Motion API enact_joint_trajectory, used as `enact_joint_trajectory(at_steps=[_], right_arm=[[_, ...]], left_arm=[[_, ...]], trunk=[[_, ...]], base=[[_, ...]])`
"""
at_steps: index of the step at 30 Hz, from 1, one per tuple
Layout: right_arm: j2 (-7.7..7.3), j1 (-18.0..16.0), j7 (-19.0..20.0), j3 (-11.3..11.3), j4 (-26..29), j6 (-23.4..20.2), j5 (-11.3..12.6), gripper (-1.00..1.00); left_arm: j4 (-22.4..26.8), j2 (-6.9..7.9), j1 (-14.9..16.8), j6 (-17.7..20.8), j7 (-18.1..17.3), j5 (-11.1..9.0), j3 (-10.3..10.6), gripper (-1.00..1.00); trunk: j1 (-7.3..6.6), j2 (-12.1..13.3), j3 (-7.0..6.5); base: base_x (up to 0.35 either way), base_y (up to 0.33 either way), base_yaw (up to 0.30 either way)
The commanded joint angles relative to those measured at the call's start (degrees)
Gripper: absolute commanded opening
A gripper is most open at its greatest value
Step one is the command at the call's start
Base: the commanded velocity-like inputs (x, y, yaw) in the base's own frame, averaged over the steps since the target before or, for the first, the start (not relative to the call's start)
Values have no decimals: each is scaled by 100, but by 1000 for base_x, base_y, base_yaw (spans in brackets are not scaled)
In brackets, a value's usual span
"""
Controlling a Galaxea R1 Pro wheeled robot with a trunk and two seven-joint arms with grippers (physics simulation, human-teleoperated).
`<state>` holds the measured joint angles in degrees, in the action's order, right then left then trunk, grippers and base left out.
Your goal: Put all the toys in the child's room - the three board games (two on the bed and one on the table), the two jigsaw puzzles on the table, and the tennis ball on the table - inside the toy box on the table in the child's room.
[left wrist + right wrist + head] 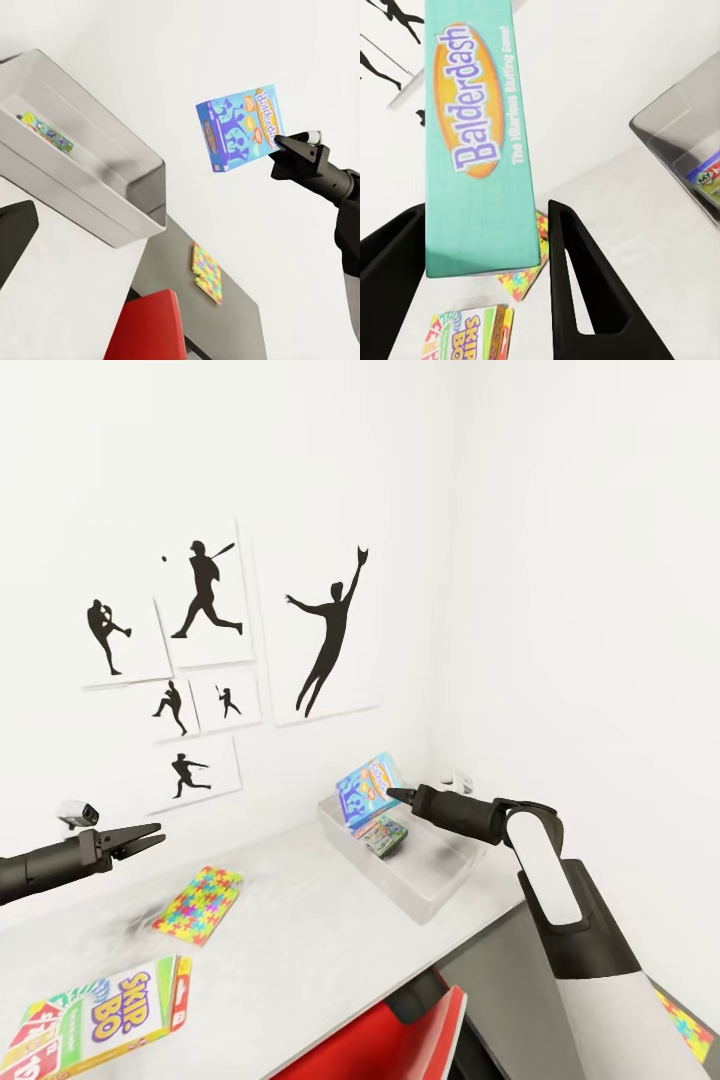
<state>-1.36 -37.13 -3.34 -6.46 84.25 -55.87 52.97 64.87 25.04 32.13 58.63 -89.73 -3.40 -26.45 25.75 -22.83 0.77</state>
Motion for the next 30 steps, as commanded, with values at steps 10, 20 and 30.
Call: enact_joint_trajectory(at_steps=[10,20,30], right_arm=[[2,-4,-35,4,-112,-12,40,-100],[-6,-4,-35,10,-154,-8,38,-100],[2,-8,-35,29,-1108,338,28,-100]], left_arm=[[0,1,3,57,-27,6,0,100],[0,1,3,52,-27,6,7,100],[0,1,3,52,-27,6,8,100]], trunk=[[3,-9,8],[3,-9,8],[3,-9,8]], base=[[15,0,0],[79,0,0],[2,0,0]])
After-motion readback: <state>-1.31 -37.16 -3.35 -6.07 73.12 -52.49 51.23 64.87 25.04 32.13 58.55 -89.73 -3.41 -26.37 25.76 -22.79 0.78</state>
